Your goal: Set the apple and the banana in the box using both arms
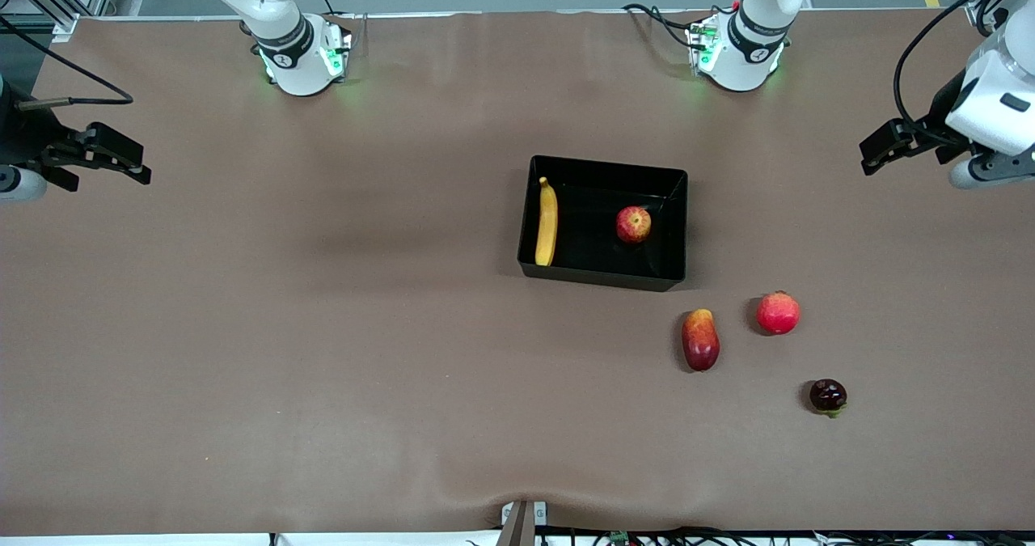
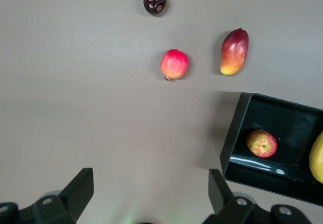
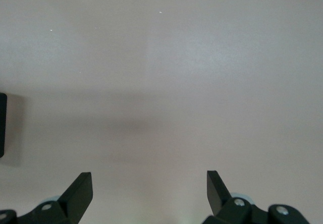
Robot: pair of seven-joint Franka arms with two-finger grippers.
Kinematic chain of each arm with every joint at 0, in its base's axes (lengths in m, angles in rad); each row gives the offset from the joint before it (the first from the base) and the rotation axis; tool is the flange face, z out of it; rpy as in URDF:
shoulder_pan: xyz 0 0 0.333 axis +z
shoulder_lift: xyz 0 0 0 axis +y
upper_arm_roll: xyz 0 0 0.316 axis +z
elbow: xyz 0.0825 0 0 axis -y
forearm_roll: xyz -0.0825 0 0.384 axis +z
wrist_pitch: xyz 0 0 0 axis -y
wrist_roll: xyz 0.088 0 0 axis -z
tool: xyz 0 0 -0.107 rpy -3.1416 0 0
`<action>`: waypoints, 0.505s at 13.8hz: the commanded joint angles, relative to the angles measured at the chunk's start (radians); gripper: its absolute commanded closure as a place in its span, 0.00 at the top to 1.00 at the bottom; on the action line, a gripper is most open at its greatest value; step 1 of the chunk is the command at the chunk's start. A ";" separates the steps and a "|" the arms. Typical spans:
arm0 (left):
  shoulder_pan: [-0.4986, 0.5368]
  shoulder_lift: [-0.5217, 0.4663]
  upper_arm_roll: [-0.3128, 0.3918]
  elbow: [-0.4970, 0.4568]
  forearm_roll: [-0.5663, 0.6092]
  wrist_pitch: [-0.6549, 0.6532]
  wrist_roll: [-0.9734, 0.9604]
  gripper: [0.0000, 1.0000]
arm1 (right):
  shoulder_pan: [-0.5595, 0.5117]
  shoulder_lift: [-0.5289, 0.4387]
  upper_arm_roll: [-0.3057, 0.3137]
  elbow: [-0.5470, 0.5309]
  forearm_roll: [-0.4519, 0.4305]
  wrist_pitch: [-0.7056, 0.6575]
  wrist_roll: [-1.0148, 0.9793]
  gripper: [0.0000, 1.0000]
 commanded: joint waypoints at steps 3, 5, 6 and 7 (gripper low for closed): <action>-0.002 -0.028 0.011 0.002 -0.074 -0.016 0.024 1.00 | -0.002 0.004 0.003 0.010 0.006 -0.001 -0.002 1.00; -0.003 -0.020 0.009 0.022 -0.076 -0.036 0.031 1.00 | -0.002 0.004 0.003 0.010 0.006 -0.002 -0.002 1.00; -0.003 -0.020 0.011 0.024 -0.074 -0.038 0.040 1.00 | -0.002 0.004 0.003 0.010 0.006 -0.003 -0.002 1.00; 0.000 -0.019 0.012 0.028 -0.074 -0.041 0.066 1.00 | -0.002 0.004 0.003 0.010 0.006 -0.003 -0.002 1.00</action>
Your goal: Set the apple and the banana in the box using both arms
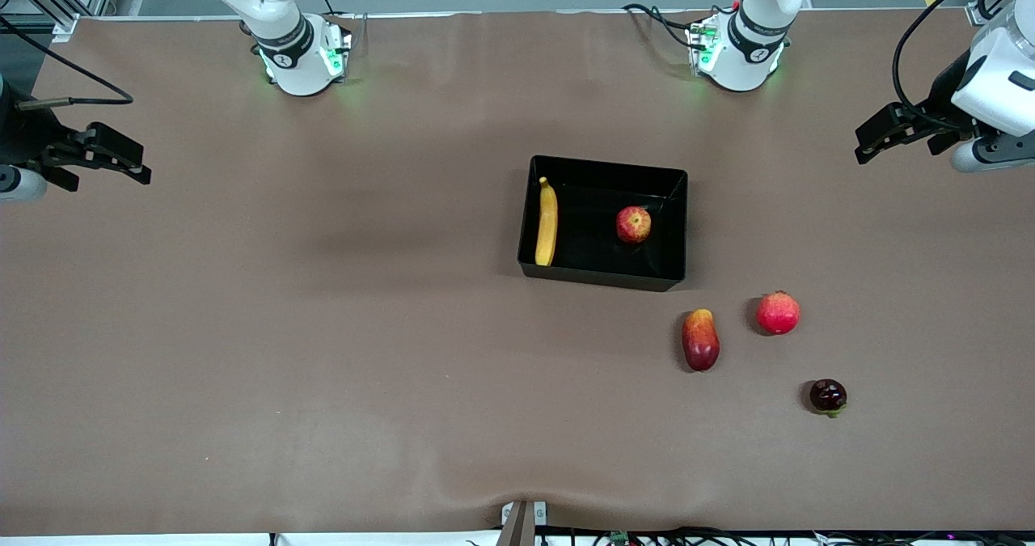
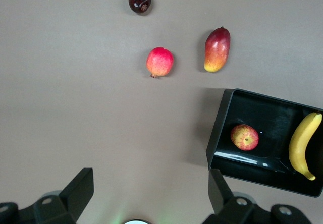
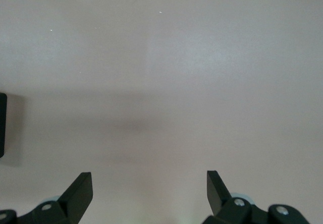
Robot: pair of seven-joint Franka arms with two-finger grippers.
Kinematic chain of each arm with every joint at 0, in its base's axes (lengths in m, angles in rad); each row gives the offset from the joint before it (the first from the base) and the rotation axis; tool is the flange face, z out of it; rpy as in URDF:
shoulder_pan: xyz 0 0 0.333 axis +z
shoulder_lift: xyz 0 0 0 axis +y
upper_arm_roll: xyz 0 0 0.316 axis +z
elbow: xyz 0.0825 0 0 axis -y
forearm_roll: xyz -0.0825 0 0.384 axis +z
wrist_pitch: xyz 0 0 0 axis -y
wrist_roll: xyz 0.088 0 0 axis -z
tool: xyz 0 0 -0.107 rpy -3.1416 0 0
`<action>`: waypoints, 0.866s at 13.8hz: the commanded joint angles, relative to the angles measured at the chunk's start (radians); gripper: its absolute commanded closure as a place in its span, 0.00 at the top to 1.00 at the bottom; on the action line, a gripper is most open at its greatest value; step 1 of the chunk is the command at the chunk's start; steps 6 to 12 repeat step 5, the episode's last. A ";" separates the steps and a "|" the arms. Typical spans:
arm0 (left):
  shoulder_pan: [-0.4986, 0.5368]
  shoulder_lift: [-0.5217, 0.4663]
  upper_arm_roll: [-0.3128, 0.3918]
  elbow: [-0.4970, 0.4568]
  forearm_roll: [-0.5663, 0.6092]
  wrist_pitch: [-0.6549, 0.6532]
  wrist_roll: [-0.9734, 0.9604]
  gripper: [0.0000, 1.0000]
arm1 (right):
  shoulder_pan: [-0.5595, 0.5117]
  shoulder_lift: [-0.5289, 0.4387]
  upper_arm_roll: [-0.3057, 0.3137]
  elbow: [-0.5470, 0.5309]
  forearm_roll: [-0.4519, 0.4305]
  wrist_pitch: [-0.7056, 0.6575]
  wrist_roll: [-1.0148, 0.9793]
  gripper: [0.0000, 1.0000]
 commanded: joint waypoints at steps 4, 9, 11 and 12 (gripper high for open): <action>0.010 -0.007 0.011 0.019 -0.008 -0.031 0.097 1.00 | -0.002 0.004 0.003 0.010 0.006 -0.003 -0.002 1.00; 0.010 -0.007 0.011 0.021 -0.010 -0.031 0.095 1.00 | -0.002 0.004 0.003 0.010 0.006 -0.003 -0.002 1.00; 0.010 -0.007 0.011 0.021 -0.010 -0.031 0.095 1.00 | -0.002 0.004 0.003 0.010 0.006 -0.003 -0.002 1.00; 0.010 -0.007 0.011 0.021 -0.010 -0.031 0.095 1.00 | -0.002 0.004 0.003 0.010 0.006 -0.003 -0.002 1.00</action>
